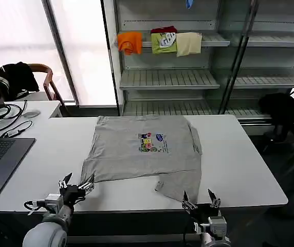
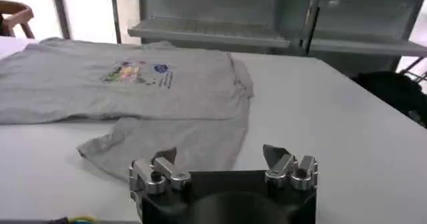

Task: Fold and organize the clothes.

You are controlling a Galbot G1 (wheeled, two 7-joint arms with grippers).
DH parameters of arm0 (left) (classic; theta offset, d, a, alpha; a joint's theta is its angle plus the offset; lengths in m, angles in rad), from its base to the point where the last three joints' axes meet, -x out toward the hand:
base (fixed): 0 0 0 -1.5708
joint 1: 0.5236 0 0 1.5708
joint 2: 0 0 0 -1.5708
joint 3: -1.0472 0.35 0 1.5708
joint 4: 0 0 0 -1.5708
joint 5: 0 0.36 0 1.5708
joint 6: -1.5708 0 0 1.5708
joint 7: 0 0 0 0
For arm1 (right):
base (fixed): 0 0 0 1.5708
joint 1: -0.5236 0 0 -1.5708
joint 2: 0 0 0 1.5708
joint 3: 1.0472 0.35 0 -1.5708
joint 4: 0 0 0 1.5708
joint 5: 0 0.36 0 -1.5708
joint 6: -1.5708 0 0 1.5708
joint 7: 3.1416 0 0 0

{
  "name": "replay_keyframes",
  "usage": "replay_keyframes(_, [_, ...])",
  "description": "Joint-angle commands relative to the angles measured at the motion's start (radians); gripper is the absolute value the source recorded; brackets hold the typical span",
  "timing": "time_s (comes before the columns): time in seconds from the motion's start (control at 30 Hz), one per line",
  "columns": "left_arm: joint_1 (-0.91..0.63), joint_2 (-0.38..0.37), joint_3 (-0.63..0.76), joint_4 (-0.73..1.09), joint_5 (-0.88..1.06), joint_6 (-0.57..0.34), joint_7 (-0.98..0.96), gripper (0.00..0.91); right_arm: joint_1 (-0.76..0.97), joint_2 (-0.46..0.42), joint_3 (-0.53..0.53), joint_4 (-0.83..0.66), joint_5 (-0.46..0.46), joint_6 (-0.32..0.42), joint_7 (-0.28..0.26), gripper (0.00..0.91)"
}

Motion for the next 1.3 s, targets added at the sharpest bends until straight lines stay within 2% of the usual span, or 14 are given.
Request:
replay_keyframes(0.03, [-0.011, 0.012, -0.005, 0.055, -0.009, 0.006, 0.006, 0.907, 0.002, 0.013, -0.004, -0.025, -0.001, 0.0, 0.005, 0.907])
replay_keyframes(0.5, [0.007, 0.004, 0.016, 0.038, -0.013, 0.004, 0.019, 0.907, 0.024, 0.018, -0.011, -0.07, 0.0, 0.002, 0.002, 0.907])
replay_keyframes(0.53, [0.007, 0.003, 0.018, 0.038, -0.011, 0.004, 0.021, 0.907, 0.025, 0.019, -0.012, -0.073, 0.0, 0.002, 0.002, 0.766])
replay_keyframes(0.57, [0.006, 0.003, 0.021, 0.04, -0.009, 0.005, 0.023, 0.907, 0.025, 0.019, -0.012, -0.077, 0.002, 0.002, 0.002, 0.675])
replay_keyframes(0.6, [0.006, 0.002, 0.024, 0.042, -0.009, 0.007, 0.024, 0.826, 0.025, 0.019, -0.012, -0.079, 0.002, 0.002, 0.001, 0.534])
replay_keyframes(0.63, [0.005, 0.002, 0.025, 0.044, -0.008, 0.007, 0.024, 0.766, 0.025, 0.019, -0.012, -0.081, 0.003, 0.003, -0.001, 0.433])
replay_keyframes(0.67, [0.005, 0.002, 0.027, 0.048, -0.007, 0.007, 0.023, 0.574, 0.024, 0.018, -0.011, -0.084, 0.005, 0.004, -0.003, 0.212])
replay_keyframes(0.7, [0.005, 0.002, 0.028, 0.05, -0.005, 0.007, 0.023, 0.453, 0.023, 0.016, -0.011, -0.087, 0.008, 0.006, -0.006, 0.111])
replay_keyframes(0.73, [0.006, 0.003, 0.03, 0.052, -0.003, 0.007, 0.023, 0.282, 0.022, 0.015, -0.011, -0.092, 0.011, 0.009, -0.007, 0.0])
replay_keyframes(0.8, [0.012, 0.006, 0.036, 0.054, 0.006, 0.006, 0.023, 0.161, 0.022, 0.015, -0.008, -0.106, 0.027, 0.015, -0.011, 0.0])
replay_keyframes(0.93, [0.018, 0.005, 0.042, 0.061, 0.02, 0.002, 0.025, 0.02, 0.018, 0.017, -0.007, -0.131, 0.072, 0.039, -0.01, 0.0])
replay_keyframes(1.1, [0.019, 0.005, 0.053, 0.065, 0.036, -0.002, 0.027, 0.02, 0.01, 0.012, -0.001, -0.141, 0.115, 0.075, -0.013, 0.0])
replay_keyframes(1.3, [0.018, 0.002, 0.063, 0.067, 0.042, -0.005, 0.028, 0.02, 0.003, 0.001, 0.008, -0.138, 0.117, 0.126, -0.033, 0.0])
